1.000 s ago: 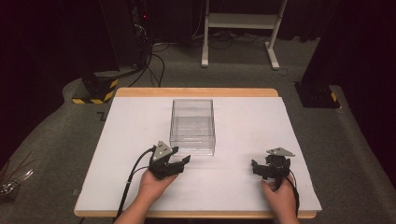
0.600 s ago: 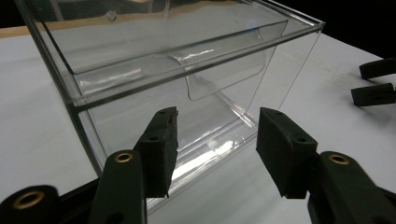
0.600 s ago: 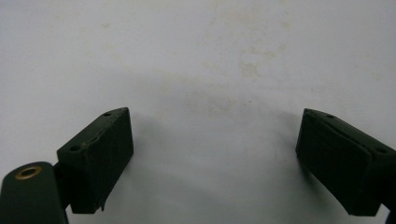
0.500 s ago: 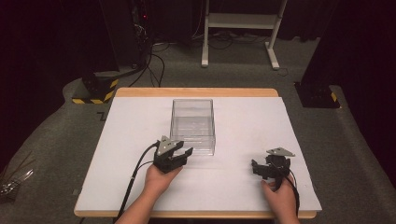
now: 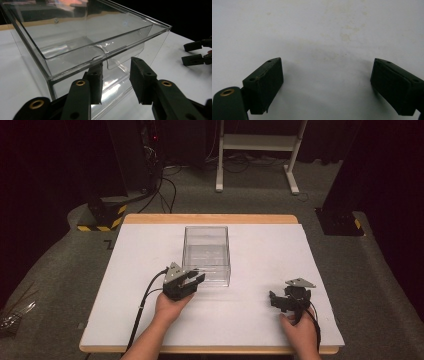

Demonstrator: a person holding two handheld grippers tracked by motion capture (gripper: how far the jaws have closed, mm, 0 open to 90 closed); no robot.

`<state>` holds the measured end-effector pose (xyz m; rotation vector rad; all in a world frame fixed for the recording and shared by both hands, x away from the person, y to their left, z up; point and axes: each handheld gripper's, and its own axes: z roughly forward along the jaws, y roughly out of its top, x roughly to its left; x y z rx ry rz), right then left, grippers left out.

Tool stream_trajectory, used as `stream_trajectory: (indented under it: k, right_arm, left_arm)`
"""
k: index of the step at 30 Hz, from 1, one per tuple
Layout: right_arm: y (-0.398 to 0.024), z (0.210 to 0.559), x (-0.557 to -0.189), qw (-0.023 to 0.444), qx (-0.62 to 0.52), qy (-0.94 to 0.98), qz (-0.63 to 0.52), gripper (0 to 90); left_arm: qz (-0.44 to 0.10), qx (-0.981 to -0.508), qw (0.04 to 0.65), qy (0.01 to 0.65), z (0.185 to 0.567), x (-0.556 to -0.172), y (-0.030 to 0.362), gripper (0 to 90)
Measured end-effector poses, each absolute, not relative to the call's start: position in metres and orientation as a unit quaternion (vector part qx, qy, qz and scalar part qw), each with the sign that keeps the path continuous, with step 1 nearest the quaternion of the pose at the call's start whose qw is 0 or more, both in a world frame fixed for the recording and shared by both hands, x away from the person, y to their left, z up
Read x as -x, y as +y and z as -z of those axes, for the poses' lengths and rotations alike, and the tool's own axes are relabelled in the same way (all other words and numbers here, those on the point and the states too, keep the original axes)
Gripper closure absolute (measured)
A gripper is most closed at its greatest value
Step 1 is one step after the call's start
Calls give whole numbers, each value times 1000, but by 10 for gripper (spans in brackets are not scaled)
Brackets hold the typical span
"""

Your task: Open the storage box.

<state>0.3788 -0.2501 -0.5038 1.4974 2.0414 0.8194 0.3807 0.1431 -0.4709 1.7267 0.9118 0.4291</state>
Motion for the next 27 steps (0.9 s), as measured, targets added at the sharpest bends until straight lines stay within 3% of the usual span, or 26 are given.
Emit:
stream_trajectory:
  k: [27]
  right_arm:
    - [-250,504,-379,239,-547,745,-299,110]
  left_arm:
    - [-148,-722,576,354,479,-389,155,786]
